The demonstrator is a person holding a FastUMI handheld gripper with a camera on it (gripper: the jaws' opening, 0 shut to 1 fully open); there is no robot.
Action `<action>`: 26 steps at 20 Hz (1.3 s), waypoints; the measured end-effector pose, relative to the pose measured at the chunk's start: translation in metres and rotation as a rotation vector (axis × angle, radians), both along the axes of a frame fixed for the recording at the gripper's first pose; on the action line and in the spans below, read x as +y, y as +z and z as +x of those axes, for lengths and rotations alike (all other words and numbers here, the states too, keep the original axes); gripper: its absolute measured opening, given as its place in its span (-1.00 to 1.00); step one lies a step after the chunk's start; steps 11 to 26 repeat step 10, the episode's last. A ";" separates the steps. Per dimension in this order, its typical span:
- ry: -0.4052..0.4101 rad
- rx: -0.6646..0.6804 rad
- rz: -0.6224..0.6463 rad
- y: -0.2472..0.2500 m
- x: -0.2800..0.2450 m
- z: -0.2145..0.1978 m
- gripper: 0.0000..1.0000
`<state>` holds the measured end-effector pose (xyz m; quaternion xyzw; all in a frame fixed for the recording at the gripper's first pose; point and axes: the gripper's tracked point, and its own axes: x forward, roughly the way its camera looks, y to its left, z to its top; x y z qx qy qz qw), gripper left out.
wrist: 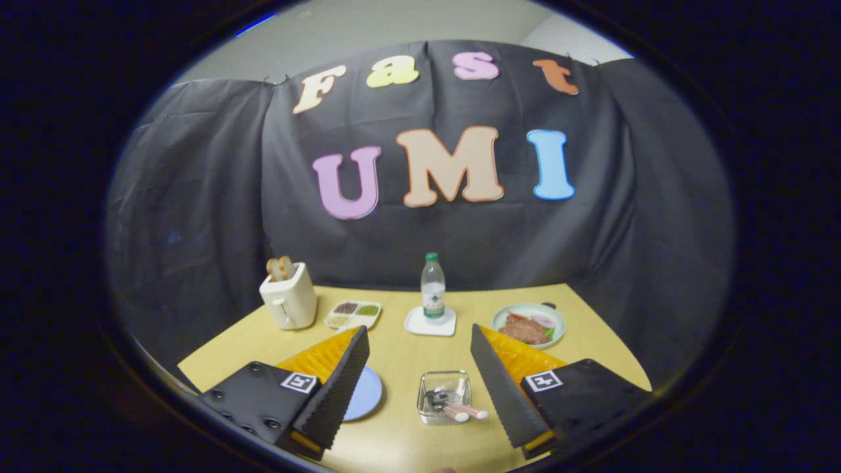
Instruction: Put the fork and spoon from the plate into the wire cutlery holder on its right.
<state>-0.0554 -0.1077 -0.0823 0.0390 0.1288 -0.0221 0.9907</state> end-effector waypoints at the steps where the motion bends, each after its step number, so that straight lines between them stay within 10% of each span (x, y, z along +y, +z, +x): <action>1: -0.016 -0.037 -0.027 0.003 0.000 -0.001 0.95; 26: -0.021 -0.143 -0.108 0.007 0.024 -0.005 0.98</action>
